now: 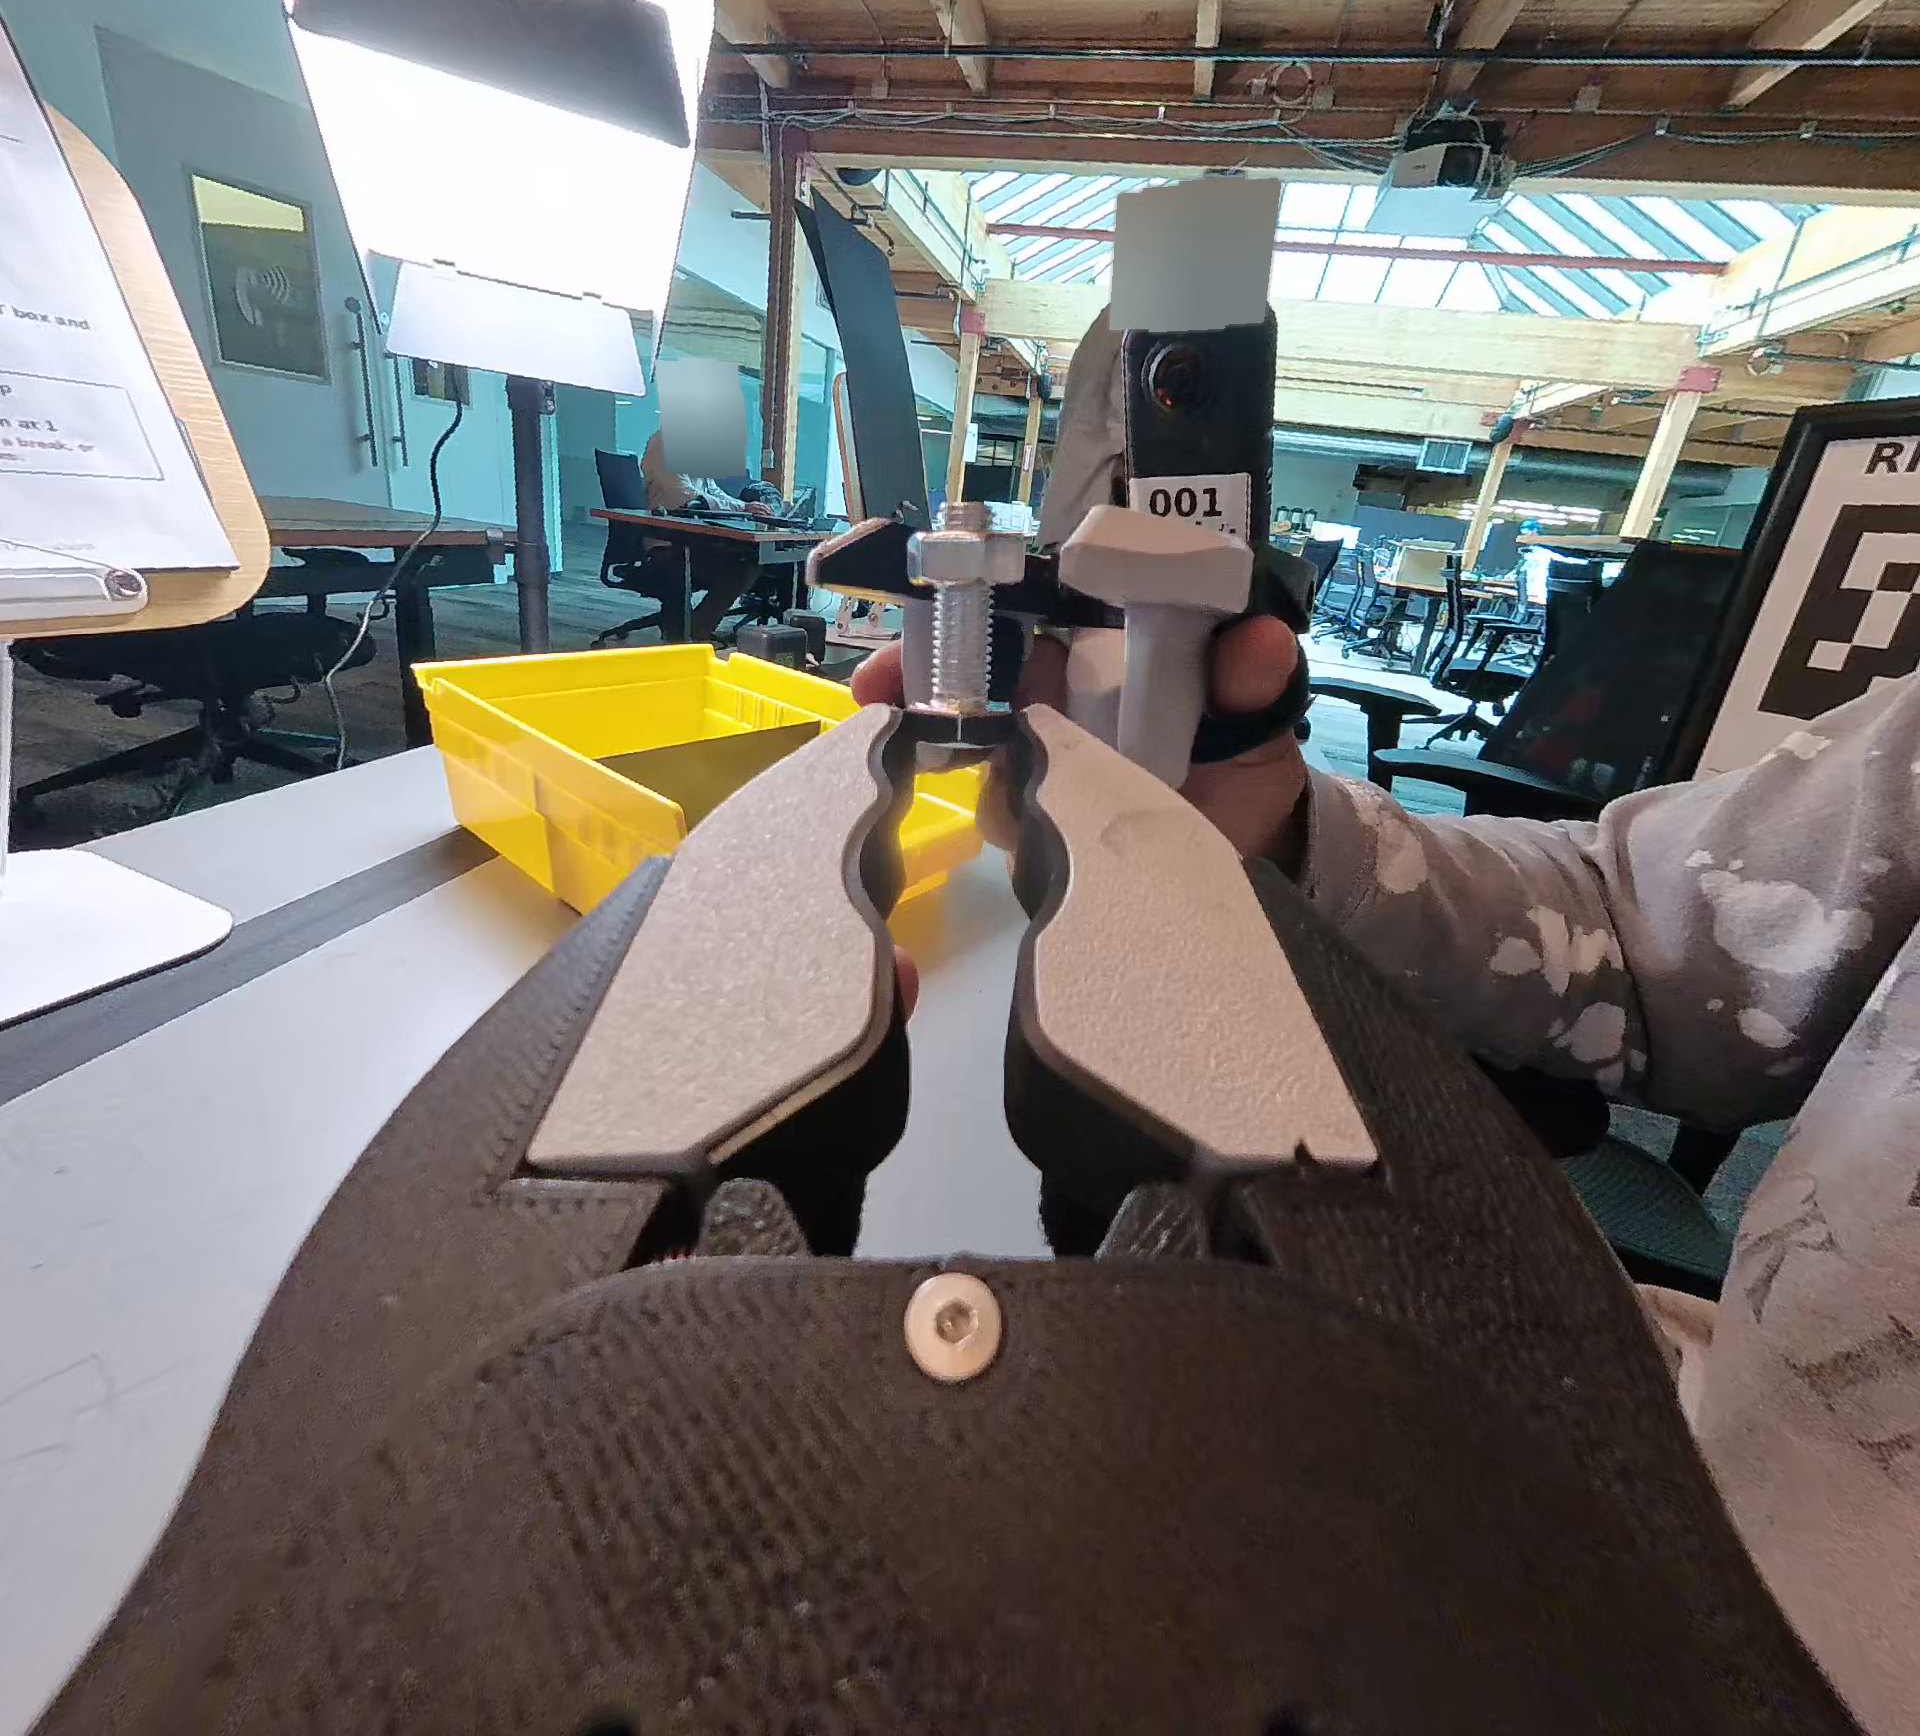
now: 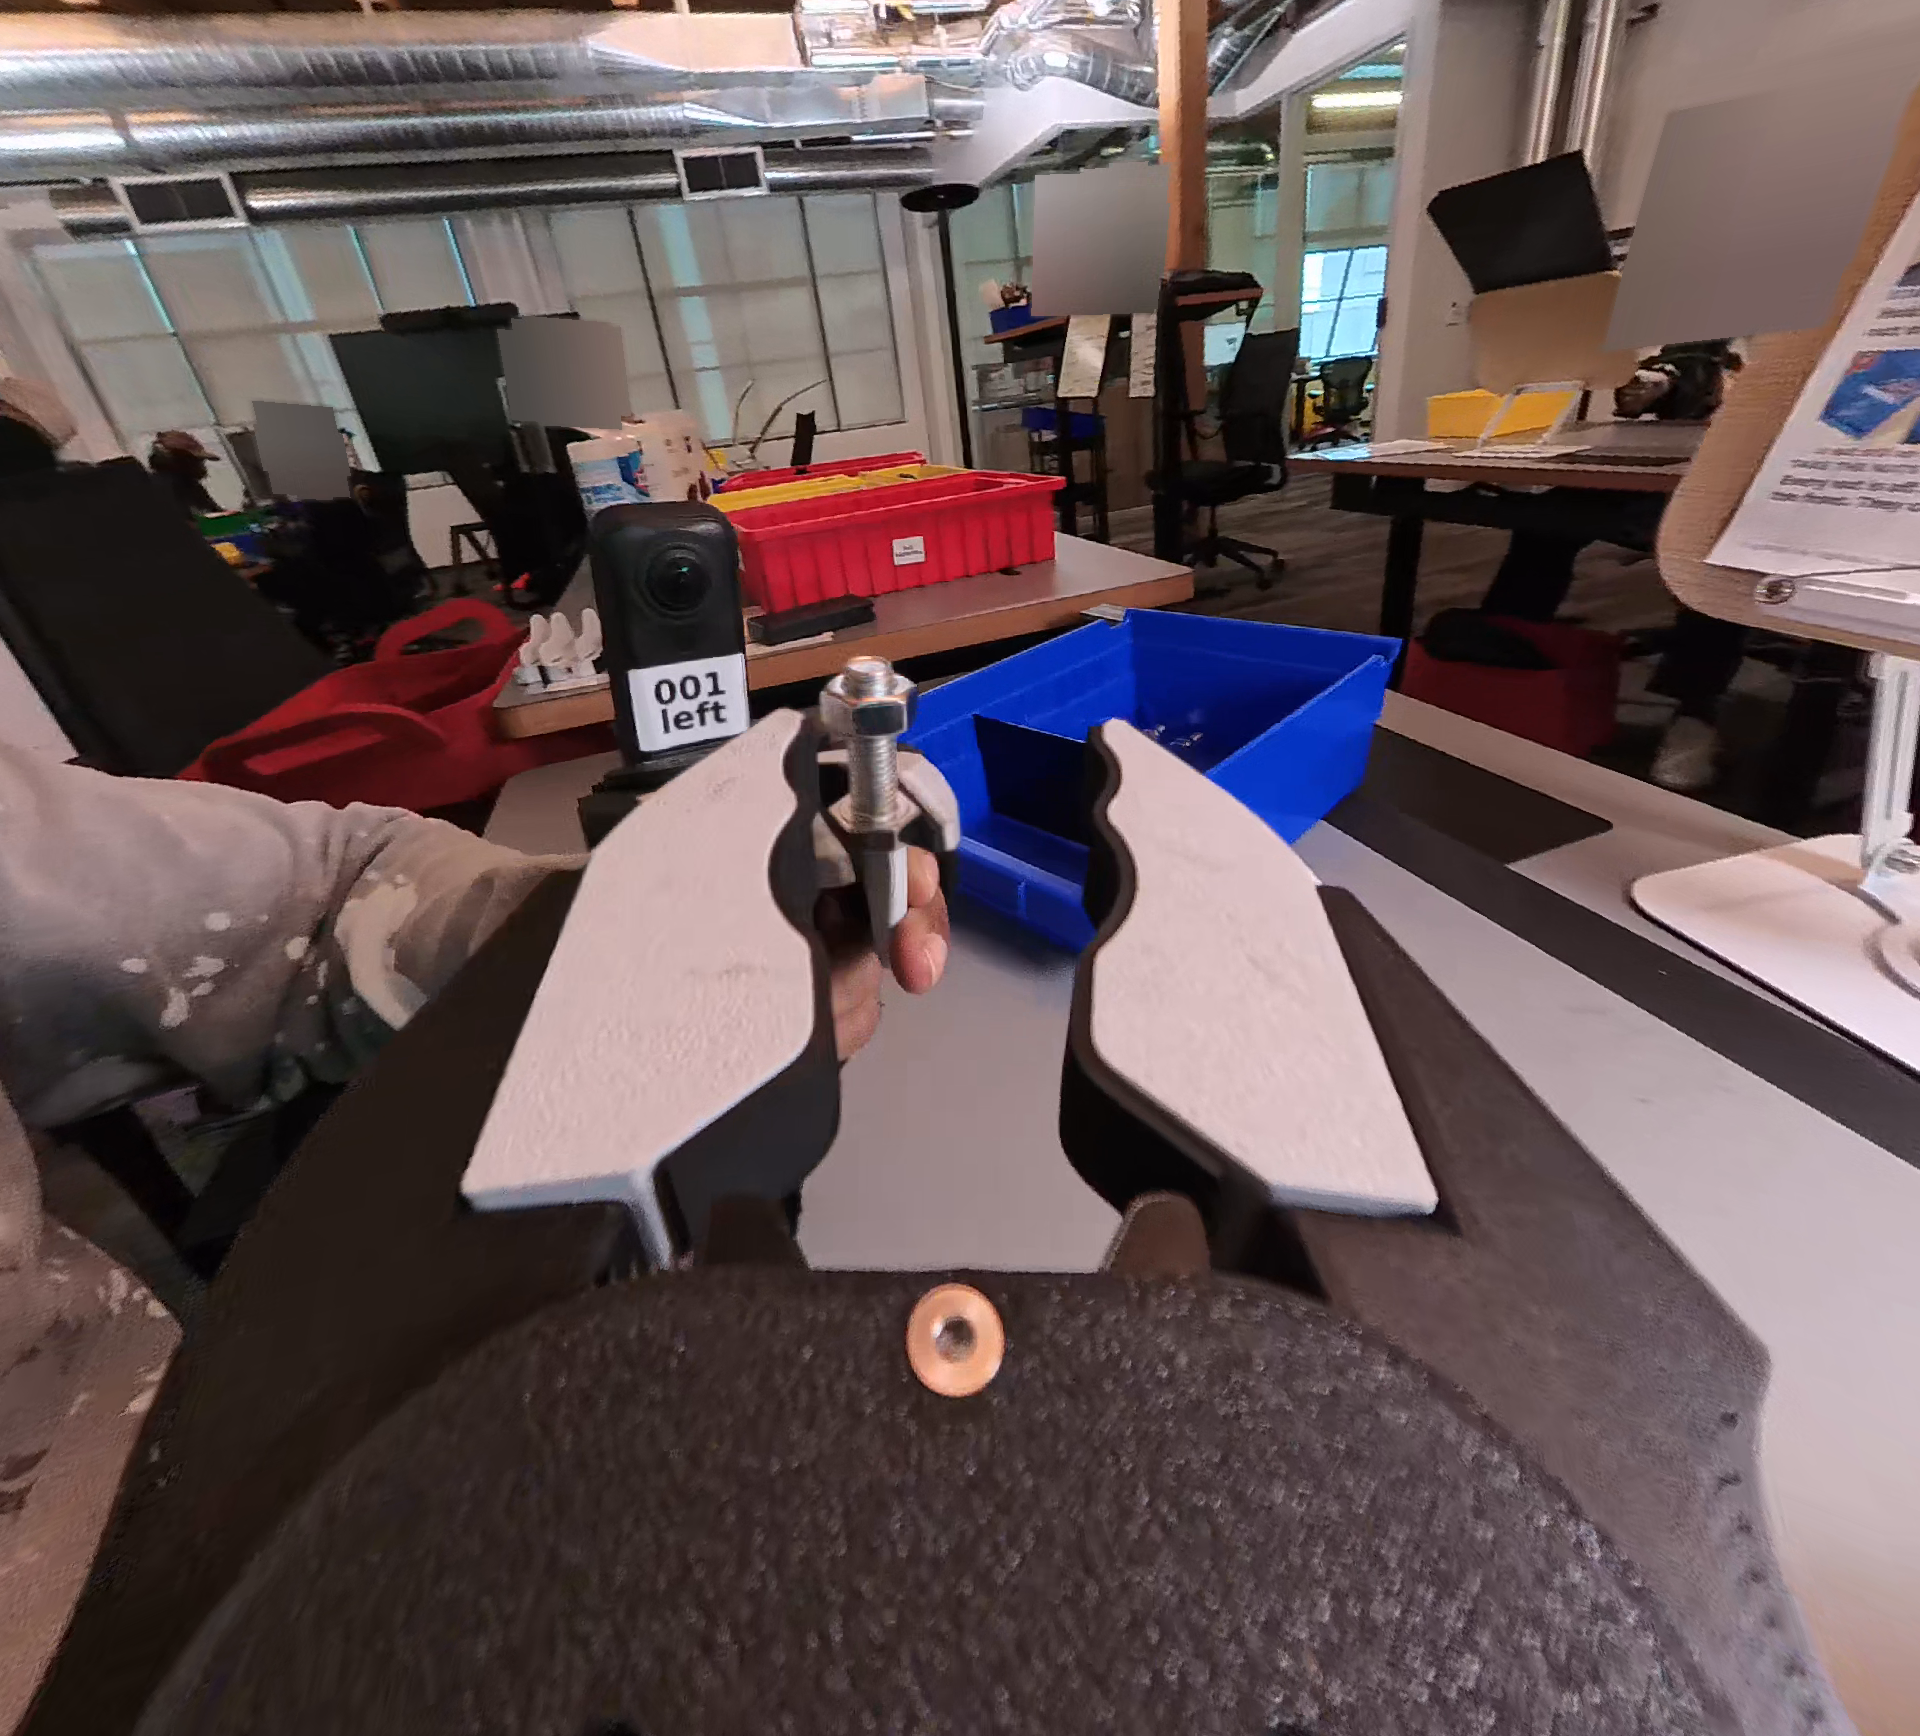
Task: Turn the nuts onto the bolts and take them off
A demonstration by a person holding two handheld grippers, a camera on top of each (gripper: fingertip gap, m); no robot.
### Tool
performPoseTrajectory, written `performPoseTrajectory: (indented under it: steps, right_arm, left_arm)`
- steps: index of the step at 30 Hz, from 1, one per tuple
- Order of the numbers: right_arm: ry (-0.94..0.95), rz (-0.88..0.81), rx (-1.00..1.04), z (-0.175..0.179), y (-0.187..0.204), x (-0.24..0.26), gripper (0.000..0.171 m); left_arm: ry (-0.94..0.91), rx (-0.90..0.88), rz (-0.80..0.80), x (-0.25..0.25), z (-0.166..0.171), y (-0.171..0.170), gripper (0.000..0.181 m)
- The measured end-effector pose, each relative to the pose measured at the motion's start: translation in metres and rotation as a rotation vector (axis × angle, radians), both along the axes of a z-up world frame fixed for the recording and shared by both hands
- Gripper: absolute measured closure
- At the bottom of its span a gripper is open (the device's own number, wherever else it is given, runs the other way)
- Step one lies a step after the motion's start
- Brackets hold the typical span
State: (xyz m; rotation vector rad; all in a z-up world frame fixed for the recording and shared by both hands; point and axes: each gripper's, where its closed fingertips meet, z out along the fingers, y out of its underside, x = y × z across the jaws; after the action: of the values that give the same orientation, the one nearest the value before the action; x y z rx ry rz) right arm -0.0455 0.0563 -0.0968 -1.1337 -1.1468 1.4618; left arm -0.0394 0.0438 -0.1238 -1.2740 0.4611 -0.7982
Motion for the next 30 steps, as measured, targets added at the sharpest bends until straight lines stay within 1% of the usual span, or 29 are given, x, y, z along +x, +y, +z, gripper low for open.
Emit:
performPoseTrajectory:
  steps: [3,4,6,7,9,12,13,14,16,17,18,19,21,23,24,25,27,28,29,30]
  right_arm:
    - [-0.011,0.004,0.002,-0.001,-0.002,-0.002,0.123]
    - [-0.013,-0.014,0.005,-0.001,0.001,-0.002,0.127]
    - [-0.006,-0.093,0.007,-0.001,0.014,0.001,0.149]
    - [-0.005,-0.114,-0.002,-0.001,0.019,0.003,0.151]
    - [0.001,-0.092,-0.017,0.001,0.018,0.004,0.145]
    - [0.014,-0.026,0.002,0.004,0.003,0.002,0.127]
    - [0.007,-0.007,0.006,0.003,-0.002,0.001,0.123]
    - [0.000,-0.002,0.012,0.002,-0.004,-0.001,0.122]
    - [0.000,-0.031,0.017,0.001,0.001,-0.001,0.131]
    - [0.005,-0.066,0.004,0.002,0.008,0.001,0.145]
    - [0.008,-0.105,-0.007,0.002,0.016,0.002,0.152]
    - [0.009,-0.115,-0.011,0.002,0.019,0.004,0.153]
    - [0.019,-0.081,-0.014,0.004,0.014,0.004,0.145]
    - [0.024,-0.024,-0.002,0.006,0.003,0.002,0.129]
    - [0.019,-0.002,0.002,0.005,-0.002,0.001,0.124]
    - [0.011,0.004,0.008,0.004,-0.004,-0.001,0.123]
    - [0.010,-0.026,0.016,0.002,-0.001,-0.001,0.132]
    - [0.016,-0.056,0.004,0.003,0.005,0.000,0.145]
    - [0.021,-0.091,-0.009,0.003,0.013,0.002,0.154]
    - [0.021,-0.103,-0.015,0.004,0.017,0.003,0.155]
  left_arm:
    - [0.004,0.001,-0.003,0.002,0.000,-0.001,0.163]
    - [0.003,0.002,-0.003,0.002,0.000,-0.001,0.163]
    - [0.000,0.007,-0.006,0.001,0.001,-0.002,0.163]
    - [0.000,0.010,-0.004,0.001,0.002,-0.002,0.164]
    - [0.000,0.006,-0.004,0.001,0.002,-0.001,0.163]
    - [0.001,0.003,-0.004,0.002,0.001,-0.001,0.163]
    - [0.004,0.004,-0.004,0.002,0.000,-0.001,0.163]
    - [0.004,0.004,-0.006,0.003,0.000,-0.001,0.163]
    - [-0.004,0.004,-0.003,0.001,0.001,-0.001,0.163]
    - [-0.003,0.005,-0.008,0.001,0.002,-0.002,0.163]
    - [0.000,0.012,-0.004,0.001,0.003,-0.002,0.163]
    - [-0.001,0.013,-0.004,0.001,0.003,-0.002,0.163]
    - [-0.001,0.009,-0.006,0.002,0.002,-0.002,0.163]
    - [-0.001,0.005,-0.006,0.002,0.001,-0.002,0.163]
    - [-0.002,0.006,-0.007,0.002,0.001,-0.002,0.163]
    - [0.000,0.007,-0.007,0.002,0.001,-0.002,0.163]
    - [-0.005,0.009,-0.004,0.001,0.003,-0.002,0.163]
    - [-0.005,0.010,-0.009,0.001,0.003,-0.003,0.164]
    - [-0.003,0.014,-0.006,0.001,0.004,-0.003,0.164]
    - [-0.002,0.015,-0.006,0.001,0.004,-0.003,0.164]
